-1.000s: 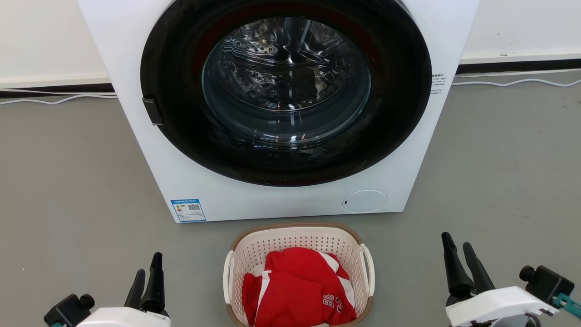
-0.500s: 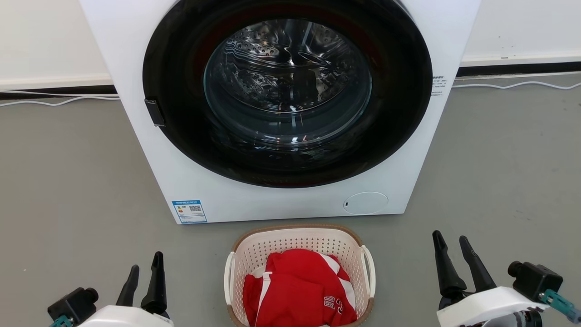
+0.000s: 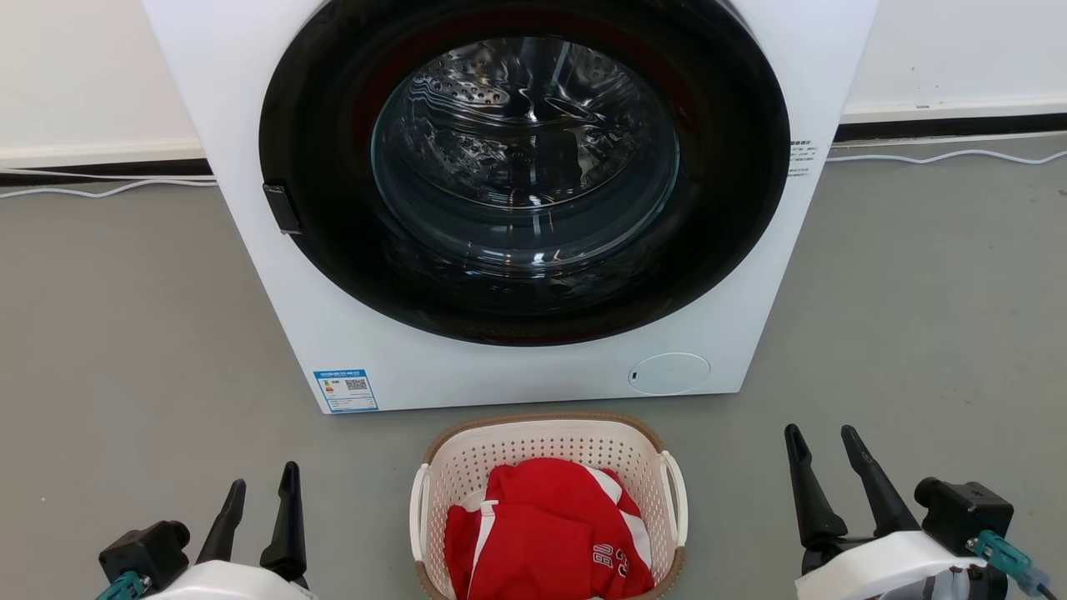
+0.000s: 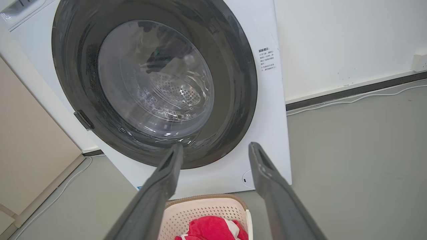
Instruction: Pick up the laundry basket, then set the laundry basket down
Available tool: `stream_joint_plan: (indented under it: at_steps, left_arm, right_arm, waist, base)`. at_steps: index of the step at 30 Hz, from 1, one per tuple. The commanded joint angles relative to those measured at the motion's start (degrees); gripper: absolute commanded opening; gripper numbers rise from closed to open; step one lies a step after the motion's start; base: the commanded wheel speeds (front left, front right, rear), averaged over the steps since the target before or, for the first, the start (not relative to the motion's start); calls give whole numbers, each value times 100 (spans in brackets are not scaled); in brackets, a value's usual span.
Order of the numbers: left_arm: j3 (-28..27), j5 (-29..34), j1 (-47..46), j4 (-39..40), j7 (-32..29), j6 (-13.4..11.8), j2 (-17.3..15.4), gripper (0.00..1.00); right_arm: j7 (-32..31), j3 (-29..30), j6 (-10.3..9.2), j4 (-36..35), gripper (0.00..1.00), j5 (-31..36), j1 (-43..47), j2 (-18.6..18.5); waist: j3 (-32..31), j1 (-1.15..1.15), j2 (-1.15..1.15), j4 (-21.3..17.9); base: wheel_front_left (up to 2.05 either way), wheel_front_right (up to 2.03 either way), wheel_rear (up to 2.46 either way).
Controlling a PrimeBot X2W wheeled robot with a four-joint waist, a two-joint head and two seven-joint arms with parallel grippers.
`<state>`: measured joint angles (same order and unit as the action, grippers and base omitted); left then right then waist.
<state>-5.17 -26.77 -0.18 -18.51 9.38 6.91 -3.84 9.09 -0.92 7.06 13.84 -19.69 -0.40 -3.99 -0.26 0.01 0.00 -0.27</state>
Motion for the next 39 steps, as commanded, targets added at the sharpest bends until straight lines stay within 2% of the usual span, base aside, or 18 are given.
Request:
stream_joint_plan:
  at_steps: [1,30,39]
  left_arm:
    - [-116,179,-106,143,73,42,-85,100]
    - [-176,2163,-28,84,561,58,-211,100]
    - [-183,2157,-24,72,562,58,-223,100]
  right_arm:
    - [105,-106,33,-122,100,179,-319,-45]
    - [589,55,43,-34,100,2289,-371,-12]
    - [591,69,43,-14,100,2268,-312,16]
  waist:
    - [0,0,0,-3]
    - [0,0,0,-69]
    - [-1,0,0,-85]
  base:
    - [0,0,0]
    - [0,0,0]
    - [0,0,0]
